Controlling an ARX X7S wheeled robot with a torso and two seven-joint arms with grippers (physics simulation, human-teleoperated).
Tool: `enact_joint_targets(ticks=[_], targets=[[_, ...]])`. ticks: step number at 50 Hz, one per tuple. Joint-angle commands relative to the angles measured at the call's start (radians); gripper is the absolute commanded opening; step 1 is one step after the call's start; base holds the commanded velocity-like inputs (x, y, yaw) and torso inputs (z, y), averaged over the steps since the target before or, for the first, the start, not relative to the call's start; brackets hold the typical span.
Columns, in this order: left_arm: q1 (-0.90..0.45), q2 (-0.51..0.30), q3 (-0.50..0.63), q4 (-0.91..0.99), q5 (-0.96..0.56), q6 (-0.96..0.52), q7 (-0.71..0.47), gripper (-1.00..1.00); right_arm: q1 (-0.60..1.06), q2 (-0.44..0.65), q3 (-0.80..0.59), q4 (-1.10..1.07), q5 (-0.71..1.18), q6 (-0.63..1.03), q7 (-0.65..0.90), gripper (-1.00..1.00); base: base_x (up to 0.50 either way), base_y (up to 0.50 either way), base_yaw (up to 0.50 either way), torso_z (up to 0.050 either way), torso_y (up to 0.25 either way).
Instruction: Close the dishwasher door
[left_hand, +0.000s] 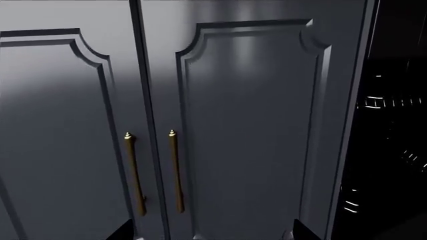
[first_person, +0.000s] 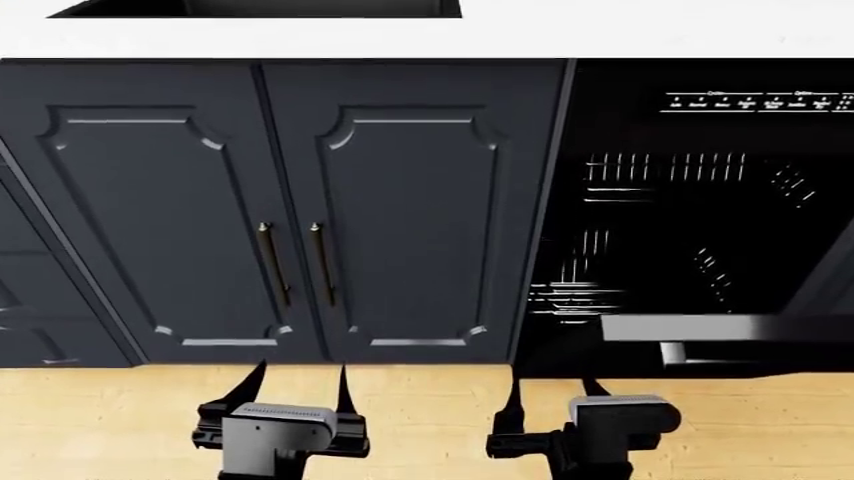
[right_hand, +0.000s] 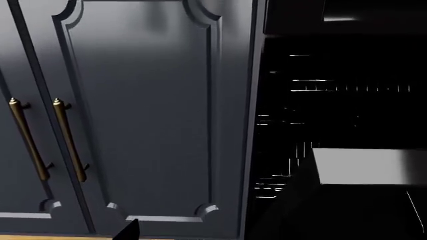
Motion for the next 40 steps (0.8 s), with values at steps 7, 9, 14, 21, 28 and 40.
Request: enact_joint_targets(ticks=[7,9,14,21,28,40], targets=[[0.000,-0.009,0.009,-0.002,-0.014,0.013,-0.013,1.00,-0.002,0.008,-0.009,0.001,0.008,-0.016,0.024,1.00,0.00,0.00,0.00,-0.050,0.000],[0.000,-0.010,0.011,-0.002,-0.015,0.014,-0.015,1.00,-0.002,0.009,-0.010,0.001,0.009,-0.018,0.026,1.00,0.00,0.00,0.00,-0.050,0.000],[0.001,-0.013,0.014,-0.001,-0.015,0.017,-0.020,1.00,-0.004,0.013,-0.014,-0.001,0.011,-0.020,0.031,1.00,0.00,0.00,0.00,-0.050,0.000],[0.001,-0.017,0.020,0.000,-0.018,0.020,-0.025,1.00,-0.003,0.016,-0.019,0.002,0.014,-0.025,0.036,1.00,0.00,0.00,0.00,-0.050,0.000],[0.000,-0.021,0.024,-0.004,-0.022,0.026,-0.027,1.00,-0.001,0.019,-0.024,0.006,0.016,-0.028,0.043,1.00,0.00,0.00,0.00,-0.050,0.000],[0.000,-0.027,0.031,-0.002,-0.028,0.028,-0.035,1.00,-0.001,0.025,-0.032,0.006,0.019,-0.032,0.054,1.00,0.00,0.00,0.00,-0.050,0.000]])
